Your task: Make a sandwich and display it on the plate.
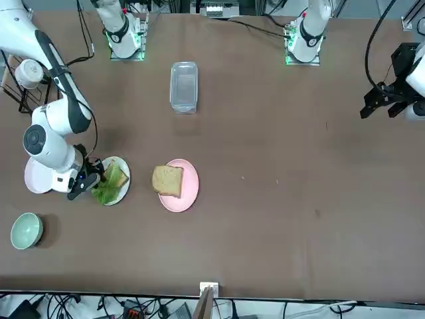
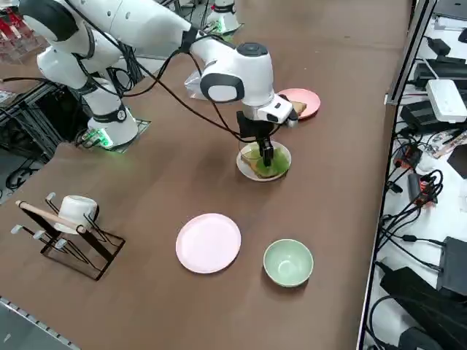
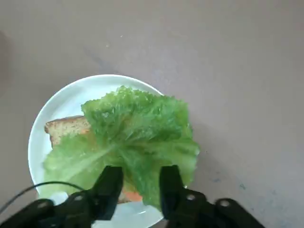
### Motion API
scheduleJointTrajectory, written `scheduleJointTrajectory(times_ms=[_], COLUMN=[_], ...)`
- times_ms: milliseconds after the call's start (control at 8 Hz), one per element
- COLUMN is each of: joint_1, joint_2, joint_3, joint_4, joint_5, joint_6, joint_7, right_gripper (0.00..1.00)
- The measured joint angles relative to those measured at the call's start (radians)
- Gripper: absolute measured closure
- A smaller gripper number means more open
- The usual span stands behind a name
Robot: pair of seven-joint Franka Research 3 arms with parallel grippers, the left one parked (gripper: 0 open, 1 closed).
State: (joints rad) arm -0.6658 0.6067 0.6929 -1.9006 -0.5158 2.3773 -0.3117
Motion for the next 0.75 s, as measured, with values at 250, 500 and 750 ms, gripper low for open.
scheduleJointTrajectory(times_ms=[250, 500, 750], joint_1=[0.000, 0.000, 0.009], joint_2=[-0.012, -0.050, -0.057], joint_3=[0.000, 0.008, 0.039], joint_4=[0.002, 0.017, 0.067], joint_5=[0.000, 0.002, 0.074], joint_6=[0.000, -0.007, -0.043], joint_7=[0.006, 0.012, 0.021], right_gripper=[0.11, 0.00, 0.00])
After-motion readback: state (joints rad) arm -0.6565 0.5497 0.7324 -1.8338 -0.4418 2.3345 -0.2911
